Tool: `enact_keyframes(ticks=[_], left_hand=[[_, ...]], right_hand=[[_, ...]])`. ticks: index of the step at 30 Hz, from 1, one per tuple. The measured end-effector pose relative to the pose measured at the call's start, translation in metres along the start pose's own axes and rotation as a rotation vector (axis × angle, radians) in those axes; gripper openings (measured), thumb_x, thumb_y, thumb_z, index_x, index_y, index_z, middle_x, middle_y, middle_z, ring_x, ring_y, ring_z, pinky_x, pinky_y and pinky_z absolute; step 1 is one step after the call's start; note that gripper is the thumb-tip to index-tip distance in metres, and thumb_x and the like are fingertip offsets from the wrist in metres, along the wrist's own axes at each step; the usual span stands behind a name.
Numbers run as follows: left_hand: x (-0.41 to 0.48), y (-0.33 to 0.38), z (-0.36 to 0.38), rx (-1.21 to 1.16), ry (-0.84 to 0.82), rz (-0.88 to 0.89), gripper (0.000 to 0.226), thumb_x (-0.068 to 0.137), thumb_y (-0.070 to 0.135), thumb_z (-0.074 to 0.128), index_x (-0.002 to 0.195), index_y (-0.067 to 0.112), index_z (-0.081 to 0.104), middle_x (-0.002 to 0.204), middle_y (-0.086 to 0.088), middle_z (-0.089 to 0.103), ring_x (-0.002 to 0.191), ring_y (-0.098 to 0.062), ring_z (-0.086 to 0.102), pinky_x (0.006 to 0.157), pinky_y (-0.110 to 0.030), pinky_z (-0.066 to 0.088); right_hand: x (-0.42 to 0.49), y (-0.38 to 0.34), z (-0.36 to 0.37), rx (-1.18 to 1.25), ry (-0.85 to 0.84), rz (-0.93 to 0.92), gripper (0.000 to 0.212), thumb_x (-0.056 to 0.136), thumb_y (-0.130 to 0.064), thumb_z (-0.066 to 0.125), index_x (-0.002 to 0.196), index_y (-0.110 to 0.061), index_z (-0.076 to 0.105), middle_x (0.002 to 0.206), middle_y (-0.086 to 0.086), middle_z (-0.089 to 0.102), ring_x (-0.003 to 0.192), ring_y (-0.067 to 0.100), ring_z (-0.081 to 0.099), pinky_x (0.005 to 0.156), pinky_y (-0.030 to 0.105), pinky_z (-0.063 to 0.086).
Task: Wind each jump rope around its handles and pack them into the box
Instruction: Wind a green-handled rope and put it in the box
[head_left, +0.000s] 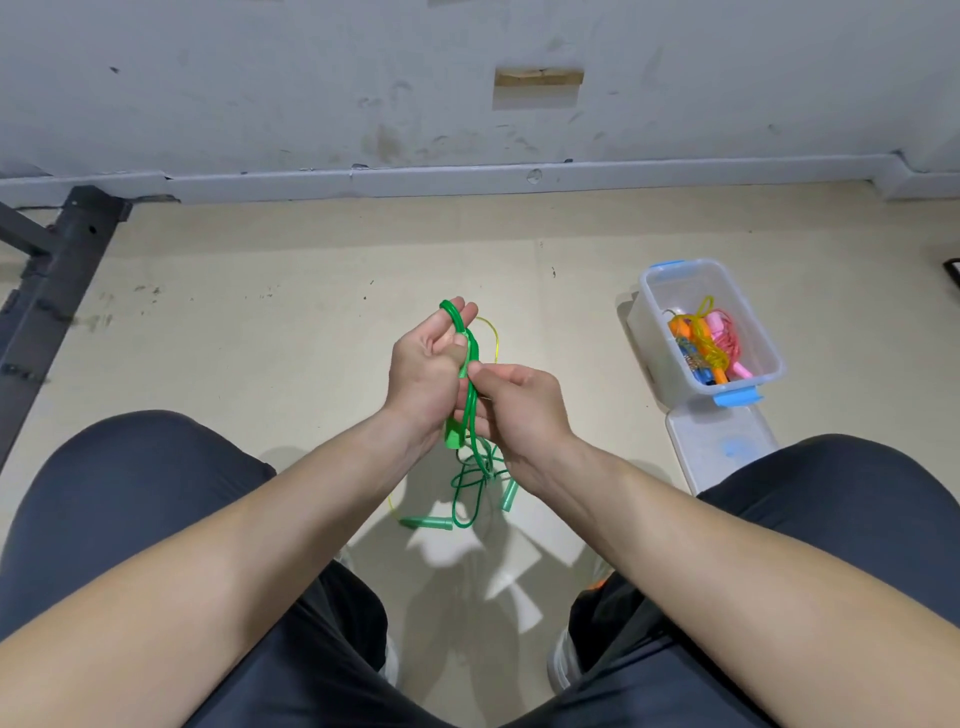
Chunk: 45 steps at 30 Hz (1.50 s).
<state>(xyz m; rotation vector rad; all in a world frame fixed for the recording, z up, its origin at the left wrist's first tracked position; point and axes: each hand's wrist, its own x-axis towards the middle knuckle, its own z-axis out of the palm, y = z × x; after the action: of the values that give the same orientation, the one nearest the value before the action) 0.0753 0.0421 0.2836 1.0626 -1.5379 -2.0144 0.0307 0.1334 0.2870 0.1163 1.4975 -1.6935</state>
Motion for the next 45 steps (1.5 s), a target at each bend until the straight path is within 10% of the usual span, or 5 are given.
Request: enact_keyframes(ticks=[8,18,27,35,45], left_hand=[[0.011,0.005,-0.002,-0.092,0.106,0.016,0.037,0.103,-0.002,0.047,0.134,0.014,0.059,0.126,0.005,0.068,0.12,-0.003,0.061,0.103,-0.016,0.045],[0.011,0.024,0.0,-0.23,0.055,-0.134,0.018,0.092,0.013,0.071,0.108,0.006,0.071,0.116,-0.003,0.07,0.09,-0.012,0.064,0.078,-0.026,0.048],[0.027,0.022,-0.009,-0.13,0.099,-0.05,0.037,0.088,-0.014,0.062,0.121,0.003,0.061,0.109,-0.001,0.075,0.095,-0.017,0.068,0.09,-0.029,0.055],[0.031,0.045,-0.023,-0.409,0.016,-0.15,0.033,0.098,-0.008,0.052,0.13,-0.001,0.057,0.117,-0.002,0.071,0.105,-0.03,0.071,0.092,-0.035,0.058],[0.008,0.05,-0.031,-0.129,-0.509,-0.218,0.038,0.086,-0.01,0.058,0.123,-0.002,0.061,0.118,-0.011,0.072,0.11,-0.029,0.07,0.093,-0.034,0.058]], right_hand=[[-0.019,0.01,0.009,-0.305,-0.183,-0.099,0.024,0.106,-0.021,0.044,0.1,-0.003,0.059,0.061,0.005,0.056,0.049,0.019,0.049,0.05,0.028,0.047],[-0.011,0.015,0.006,-0.853,-0.109,-0.524,0.012,0.103,-0.029,0.046,0.097,-0.021,0.053,0.056,0.003,0.053,0.055,0.026,0.053,0.058,0.044,0.051],[-0.02,0.03,0.008,-1.405,-0.165,-0.686,0.05,0.1,-0.008,0.04,0.149,-0.008,0.031,0.123,0.014,0.056,0.106,0.037,0.058,0.081,0.042,0.043],[-0.007,0.032,-0.012,-0.609,-0.334,-0.247,0.029,0.108,-0.028,0.041,0.093,-0.017,0.063,0.063,-0.001,0.045,0.058,0.016,0.043,0.057,0.031,0.039],[0.024,-0.044,-0.055,-0.572,-0.375,-0.183,0.018,0.088,-0.024,0.074,0.072,-0.015,0.075,0.068,0.009,0.047,0.055,0.01,0.036,0.06,0.028,0.03]])
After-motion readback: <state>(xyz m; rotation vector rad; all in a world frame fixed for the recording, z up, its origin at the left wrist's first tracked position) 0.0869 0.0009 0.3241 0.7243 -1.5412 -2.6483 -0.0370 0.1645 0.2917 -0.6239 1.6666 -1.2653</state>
